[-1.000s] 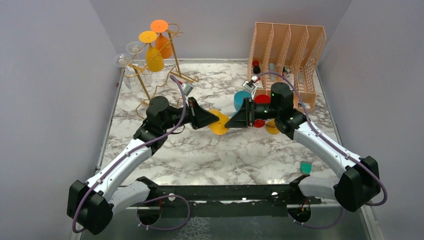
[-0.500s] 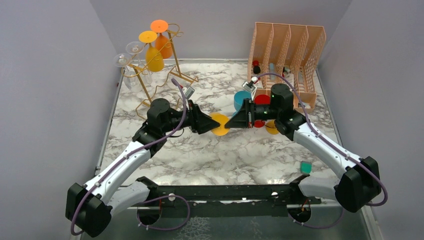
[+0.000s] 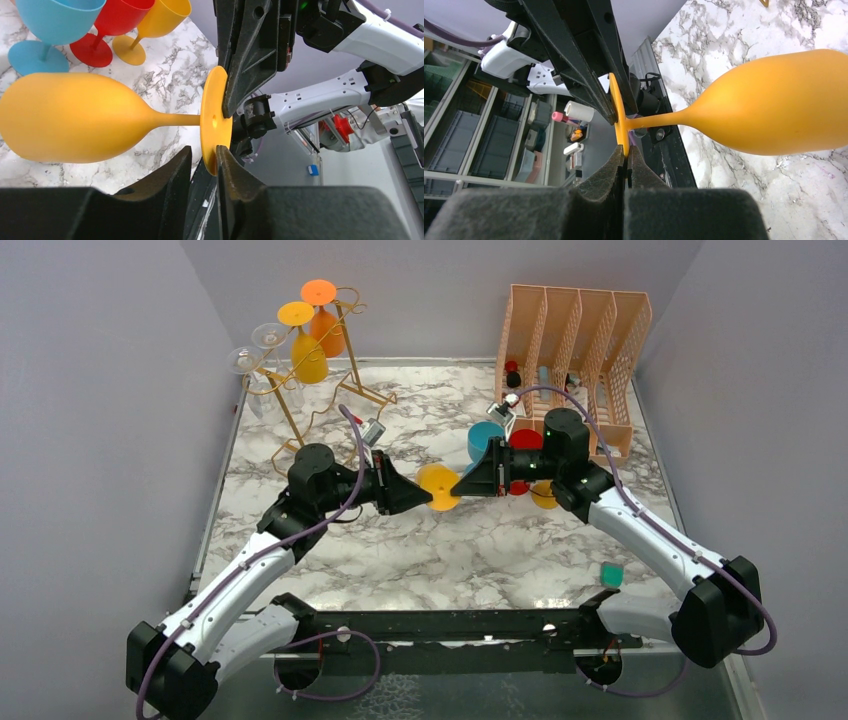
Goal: Take the wine glass off the wine glass rack
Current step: Place the wine glass at the center of the board.
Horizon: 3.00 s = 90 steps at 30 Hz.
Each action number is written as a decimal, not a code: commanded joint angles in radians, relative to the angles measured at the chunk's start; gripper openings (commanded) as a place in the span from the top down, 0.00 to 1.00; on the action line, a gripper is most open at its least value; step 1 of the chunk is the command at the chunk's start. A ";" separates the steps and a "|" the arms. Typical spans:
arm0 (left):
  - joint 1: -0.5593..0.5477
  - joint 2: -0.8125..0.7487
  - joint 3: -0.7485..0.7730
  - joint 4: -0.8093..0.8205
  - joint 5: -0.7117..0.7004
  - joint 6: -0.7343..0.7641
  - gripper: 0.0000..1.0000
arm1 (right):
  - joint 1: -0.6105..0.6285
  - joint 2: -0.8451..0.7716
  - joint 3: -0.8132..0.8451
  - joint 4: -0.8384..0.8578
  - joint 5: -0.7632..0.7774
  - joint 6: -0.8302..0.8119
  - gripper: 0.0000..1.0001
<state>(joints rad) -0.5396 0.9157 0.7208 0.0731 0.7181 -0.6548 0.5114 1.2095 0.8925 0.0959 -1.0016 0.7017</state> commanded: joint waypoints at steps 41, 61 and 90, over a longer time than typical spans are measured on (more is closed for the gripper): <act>-0.034 -0.258 -0.261 -0.039 0.363 0.892 1.00 | 0.010 -0.103 0.097 -0.310 0.418 -0.226 0.45; -0.035 -0.320 -0.272 -0.117 0.428 1.022 1.00 | 0.010 0.204 0.337 -0.439 -0.040 -0.345 0.37; -0.034 -0.239 -0.210 -0.208 0.409 1.104 0.92 | 0.010 0.198 0.310 -0.481 -0.256 -0.371 0.99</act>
<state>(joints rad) -0.5785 0.6655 0.4770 -0.1482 1.1580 0.4698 0.5083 1.4437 1.2186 -0.3683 -1.2987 0.3573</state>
